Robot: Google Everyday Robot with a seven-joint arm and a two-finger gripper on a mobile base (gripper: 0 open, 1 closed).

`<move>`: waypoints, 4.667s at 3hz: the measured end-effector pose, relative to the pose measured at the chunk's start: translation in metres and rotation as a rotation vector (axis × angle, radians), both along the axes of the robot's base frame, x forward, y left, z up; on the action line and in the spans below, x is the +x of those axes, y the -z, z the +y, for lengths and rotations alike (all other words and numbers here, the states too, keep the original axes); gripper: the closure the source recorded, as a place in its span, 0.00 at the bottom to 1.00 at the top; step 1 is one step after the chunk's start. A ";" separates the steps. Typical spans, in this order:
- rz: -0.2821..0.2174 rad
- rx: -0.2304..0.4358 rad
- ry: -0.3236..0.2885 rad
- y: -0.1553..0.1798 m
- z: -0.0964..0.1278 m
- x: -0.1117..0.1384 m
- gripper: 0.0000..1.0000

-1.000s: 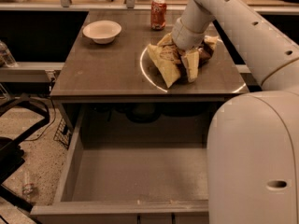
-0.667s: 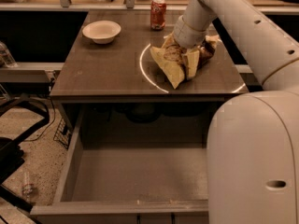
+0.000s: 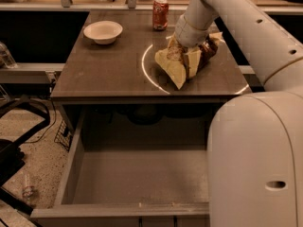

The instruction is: Place brown chip bag into top drawer

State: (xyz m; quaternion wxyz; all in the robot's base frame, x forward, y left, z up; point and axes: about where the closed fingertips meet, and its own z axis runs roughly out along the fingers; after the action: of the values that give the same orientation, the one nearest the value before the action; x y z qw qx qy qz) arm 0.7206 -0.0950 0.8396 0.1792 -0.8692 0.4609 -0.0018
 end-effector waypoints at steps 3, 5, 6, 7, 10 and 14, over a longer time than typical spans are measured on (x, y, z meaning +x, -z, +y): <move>-0.080 -0.052 0.025 -0.039 0.000 -0.004 1.00; -0.190 -0.086 0.049 -0.127 0.007 -0.108 1.00; -0.155 -0.061 0.032 -0.137 0.012 -0.179 1.00; -0.079 -0.027 0.044 -0.133 0.004 -0.248 1.00; -0.016 0.068 -0.036 -0.120 0.013 -0.294 1.00; 0.261 0.238 -0.032 0.109 0.053 -0.305 1.00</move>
Offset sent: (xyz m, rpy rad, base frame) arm 0.0006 -0.0071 0.0349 -0.0448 -0.0444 -0.0193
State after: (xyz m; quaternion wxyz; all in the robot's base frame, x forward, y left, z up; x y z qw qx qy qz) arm 0.4154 -0.0424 0.7310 0.2193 -0.8421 0.4631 0.1683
